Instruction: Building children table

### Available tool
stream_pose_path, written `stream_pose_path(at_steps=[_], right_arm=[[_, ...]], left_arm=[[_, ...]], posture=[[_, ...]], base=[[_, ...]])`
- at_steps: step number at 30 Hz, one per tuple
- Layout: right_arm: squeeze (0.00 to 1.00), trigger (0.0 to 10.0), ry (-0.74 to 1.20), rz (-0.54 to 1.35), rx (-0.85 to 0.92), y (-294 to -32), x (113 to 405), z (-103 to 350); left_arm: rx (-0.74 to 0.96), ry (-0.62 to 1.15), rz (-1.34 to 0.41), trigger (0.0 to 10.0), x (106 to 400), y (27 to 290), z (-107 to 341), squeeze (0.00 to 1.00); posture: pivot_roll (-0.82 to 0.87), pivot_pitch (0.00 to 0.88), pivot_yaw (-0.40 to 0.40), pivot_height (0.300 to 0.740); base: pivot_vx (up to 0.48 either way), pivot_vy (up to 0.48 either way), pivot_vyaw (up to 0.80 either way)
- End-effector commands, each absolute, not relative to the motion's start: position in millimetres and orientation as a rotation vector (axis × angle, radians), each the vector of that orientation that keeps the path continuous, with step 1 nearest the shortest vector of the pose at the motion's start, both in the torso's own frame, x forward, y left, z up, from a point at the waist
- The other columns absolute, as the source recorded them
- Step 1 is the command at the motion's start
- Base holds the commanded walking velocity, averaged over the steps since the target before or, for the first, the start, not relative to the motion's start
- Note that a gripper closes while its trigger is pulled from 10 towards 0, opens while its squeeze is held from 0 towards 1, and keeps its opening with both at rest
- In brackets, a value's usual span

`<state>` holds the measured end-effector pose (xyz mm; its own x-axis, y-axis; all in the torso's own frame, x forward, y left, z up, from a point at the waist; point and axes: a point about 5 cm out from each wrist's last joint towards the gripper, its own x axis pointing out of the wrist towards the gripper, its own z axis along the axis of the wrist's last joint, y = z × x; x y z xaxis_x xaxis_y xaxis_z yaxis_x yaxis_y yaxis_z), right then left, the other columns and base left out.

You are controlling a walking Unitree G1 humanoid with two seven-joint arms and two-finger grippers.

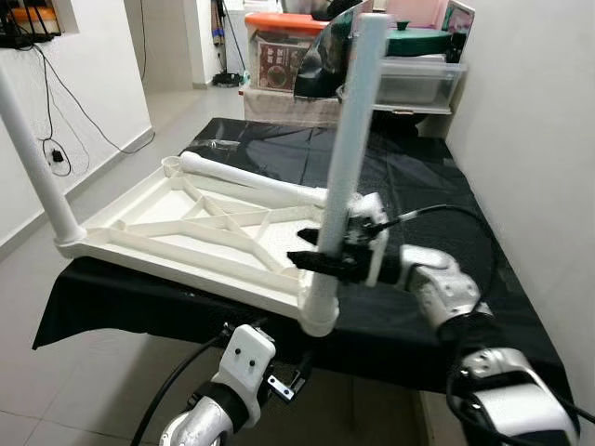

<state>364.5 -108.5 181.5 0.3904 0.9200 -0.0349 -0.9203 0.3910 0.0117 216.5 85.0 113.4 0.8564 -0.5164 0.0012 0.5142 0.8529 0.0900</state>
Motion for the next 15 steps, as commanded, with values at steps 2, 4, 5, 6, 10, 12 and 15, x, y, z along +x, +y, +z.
stream_pose_path(at_steps=[2,4,5,6,10,12,15], right_arm=[[0.0,0.0,0.028,0.84,-0.044,-113.3,384.3,185.5],[0.0,0.0,0.028,0.741,-0.038,-118.5,388.6,186.3],[0.0,0.0,0.038,0.631,-0.026,-127.0,392.7,186.2],[0.0,0.0,0.038,0.631,-0.026,-127.0,392.7,186.2],[0.0,0.0,0.078,0.352,0.001,-151.1,399.8,182.6],[0.0,0.0,0.119,-0.298,0.033,-206.5,394.6,170.7],[0.0,0.0,0.127,-0.431,0.063,-214.7,389.0,166.2]], left_arm=[[0.091,-0.014,-0.54,10.0,216.0,86.5,111.2,0.0],[0.091,-0.014,-0.538,10.0,216.1,86.5,111.3,0.0],[0.089,-0.013,-0.538,10.0,216.4,86.7,111.3,0.0],[0.089,-0.013,-0.538,10.0,216.4,86.7,111.3,0.0],[0.088,-0.013,-0.538,10.0,217.0,87.0,111.4,0.0],[0.087,-0.011,-0.542,10.0,217.6,87.1,111.5,0.0],[0.087,-0.011,-0.542,10.0,217.7,87.2,111.6,0.0]], posture=[[0.07,0.0,-0.08,0.74],[0.07,0.0,-0.08,0.74],[0.07,0.0,-0.078,0.74],[0.07,0.0,-0.078,0.74],[0.06,0.0,-0.074,0.74],[0.06,0.0,-0.071,0.74],[0.06,0.0,-0.074,0.74]], base=[[0.0,0.0,0.0],[0.0,0.0,0.0],[0.0,0.0,0.0],[0.0,0.0,0.0],[0.0,0.0,0.0],[0.0,0.0,0.0],[0.0,0.0,0.0]])
